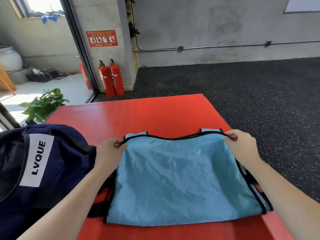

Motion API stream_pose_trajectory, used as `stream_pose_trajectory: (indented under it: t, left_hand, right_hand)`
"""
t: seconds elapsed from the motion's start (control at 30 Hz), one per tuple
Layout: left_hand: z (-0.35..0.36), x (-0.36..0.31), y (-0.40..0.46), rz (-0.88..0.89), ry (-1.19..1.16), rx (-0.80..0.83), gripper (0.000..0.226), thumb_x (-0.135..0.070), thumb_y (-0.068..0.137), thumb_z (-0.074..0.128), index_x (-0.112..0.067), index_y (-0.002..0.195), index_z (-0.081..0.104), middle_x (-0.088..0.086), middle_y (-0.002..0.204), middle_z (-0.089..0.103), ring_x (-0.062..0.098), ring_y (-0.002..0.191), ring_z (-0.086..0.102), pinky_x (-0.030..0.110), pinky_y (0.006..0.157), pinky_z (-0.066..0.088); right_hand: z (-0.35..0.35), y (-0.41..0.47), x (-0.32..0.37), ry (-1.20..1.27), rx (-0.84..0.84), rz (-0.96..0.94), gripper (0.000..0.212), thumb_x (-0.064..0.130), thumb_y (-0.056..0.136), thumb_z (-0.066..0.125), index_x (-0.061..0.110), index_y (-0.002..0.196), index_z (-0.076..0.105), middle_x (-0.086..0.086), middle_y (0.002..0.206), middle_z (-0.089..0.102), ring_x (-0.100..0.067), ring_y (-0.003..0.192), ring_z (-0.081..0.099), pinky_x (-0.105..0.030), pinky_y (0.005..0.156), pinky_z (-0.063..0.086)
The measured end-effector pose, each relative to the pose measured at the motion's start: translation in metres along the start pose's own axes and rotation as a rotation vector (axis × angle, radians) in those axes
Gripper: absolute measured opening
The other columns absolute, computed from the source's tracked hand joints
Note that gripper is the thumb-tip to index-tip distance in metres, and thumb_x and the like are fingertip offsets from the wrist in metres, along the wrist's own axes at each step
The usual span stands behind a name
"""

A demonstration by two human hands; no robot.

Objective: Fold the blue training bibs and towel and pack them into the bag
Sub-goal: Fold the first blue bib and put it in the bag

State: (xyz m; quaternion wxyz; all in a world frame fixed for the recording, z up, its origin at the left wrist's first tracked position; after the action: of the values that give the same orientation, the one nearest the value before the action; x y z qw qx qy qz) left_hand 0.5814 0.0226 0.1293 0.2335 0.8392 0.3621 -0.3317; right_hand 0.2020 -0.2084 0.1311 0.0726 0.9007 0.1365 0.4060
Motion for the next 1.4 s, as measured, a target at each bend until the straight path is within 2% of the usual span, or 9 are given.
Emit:
stream_pose_trajectory:
  t: [0.27, 0.37, 0.47, 0.7, 0.83, 0.97, 1.13, 1.27, 1.4]
  left_hand:
    - [0.014, -0.012, 0.043, -0.013, -0.070, -0.035, 0.002, -0.025, 0.091, 0.069, -0.027, 0.091, 0.068, -0.009, 0.085, 0.068, 0.025, 0.092, 0.065, 0.032, 0.075, 0.046]
    - [0.031, -0.004, 0.044, -0.051, 0.041, 0.124, 0.039, -0.034, 0.093, 0.066, -0.017, 0.128, 0.063, 0.005, 0.116, 0.069, 0.029, 0.111, 0.062, 0.035, 0.093, 0.046]
    - [0.035, -0.009, 0.022, 0.051, 0.225, 0.106, 0.047, -0.045, 0.087, 0.053, -0.025, 0.129, 0.061, 0.007, 0.120, 0.069, 0.032, 0.109, 0.062, 0.046, 0.096, 0.049]
    - [0.082, -0.075, -0.115, 0.492, 0.413, 0.347, 0.051, -0.044, 0.104, 0.035, -0.028, 0.152, 0.035, -0.006, 0.159, 0.033, 0.012, 0.148, 0.025, 0.031, 0.118, 0.014]
    - [0.093, -0.055, -0.158, 0.522, 0.538, 0.467, 0.092, -0.069, 0.078, -0.004, -0.033, 0.158, 0.023, 0.001, 0.167, 0.014, 0.016, 0.154, 0.010, 0.033, 0.122, 0.004]
    - [0.046, 0.006, -0.124, 0.402, 0.606, 0.273, 0.098, -0.079, 0.081, -0.005, -0.029, 0.158, 0.028, 0.007, 0.166, 0.020, 0.025, 0.154, 0.015, 0.040, 0.122, 0.014]
    - [0.009, 0.047, -0.111, 0.289, 0.609, 0.350, 0.106, -0.082, 0.072, -0.010, -0.028, 0.161, 0.012, -0.006, 0.169, 0.003, 0.011, 0.155, -0.006, 0.036, 0.125, 0.002]
    - [-0.001, 0.032, -0.133, 0.292, 0.633, 0.256, 0.101, -0.070, 0.075, -0.010, -0.024, 0.159, 0.023, 0.003, 0.168, 0.013, 0.018, 0.156, 0.004, 0.039, 0.124, 0.002]
    - [-0.005, 0.014, -0.159, 0.302, 0.579, 0.170, 0.081, -0.064, 0.086, 0.017, -0.019, 0.140, 0.057, 0.012, 0.149, 0.050, 0.035, 0.141, 0.041, 0.050, 0.112, 0.037]
  right_hand:
    - [0.001, 0.033, 0.009, 0.137, -0.051, 0.041, 0.028, 0.022, 0.094, 0.067, 0.013, 0.120, 0.069, -0.001, 0.107, 0.071, -0.014, 0.096, 0.063, -0.024, 0.088, 0.041]
    - [0.011, 0.022, 0.004, 0.067, -0.020, 0.030, 0.037, 0.023, 0.095, 0.068, 0.010, 0.129, 0.062, -0.006, 0.114, 0.071, -0.022, 0.107, 0.066, -0.032, 0.098, 0.045]
    - [0.021, -0.003, 0.014, -0.054, 0.052, -0.075, 0.038, 0.023, 0.095, 0.067, 0.009, 0.130, 0.062, -0.006, 0.126, 0.067, -0.024, 0.119, 0.062, -0.032, 0.106, 0.041]
    - [0.067, -0.095, 0.052, -0.136, 0.420, -0.229, 0.054, 0.041, 0.098, 0.061, 0.015, 0.143, 0.050, -0.001, 0.142, 0.055, -0.017, 0.130, 0.051, -0.023, 0.107, 0.033]
    - [0.066, -0.118, 0.031, -0.365, 0.509, -0.355, 0.103, 0.090, 0.081, 0.014, 0.021, 0.154, 0.037, 0.004, 0.160, 0.034, -0.014, 0.148, 0.028, -0.022, 0.118, 0.013]
    - [0.025, -0.099, -0.022, -0.558, 0.429, -0.307, 0.120, 0.093, 0.069, -0.016, 0.023, 0.159, 0.023, 0.003, 0.166, 0.020, -0.016, 0.154, 0.014, -0.033, 0.126, 0.009]
    - [-0.005, -0.101, -0.035, -0.626, 0.480, -0.290, 0.099, 0.077, 0.082, 0.000, 0.020, 0.161, 0.012, 0.005, 0.169, 0.007, -0.012, 0.155, -0.002, -0.031, 0.125, -0.001]
    - [-0.015, -0.108, -0.027, -0.628, 0.453, -0.325, 0.088, 0.074, 0.088, 0.012, 0.023, 0.160, 0.021, 0.007, 0.167, 0.016, -0.014, 0.155, 0.003, -0.032, 0.125, 0.001]
    - [-0.033, -0.118, -0.022, -0.539, 0.436, -0.392, 0.055, 0.052, 0.098, 0.054, 0.020, 0.142, 0.050, 0.003, 0.149, 0.048, -0.016, 0.145, 0.032, -0.027, 0.119, 0.021]
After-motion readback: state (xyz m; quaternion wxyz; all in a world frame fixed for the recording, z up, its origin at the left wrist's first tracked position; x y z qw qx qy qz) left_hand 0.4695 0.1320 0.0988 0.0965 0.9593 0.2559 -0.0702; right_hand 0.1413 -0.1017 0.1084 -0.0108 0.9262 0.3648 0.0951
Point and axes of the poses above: each hand's wrist, its own y-axis towards the middle knuckle, its own z-axis out of the palm, x = y × z, the point moved 5 cm from there along y, towards the middle knuckle
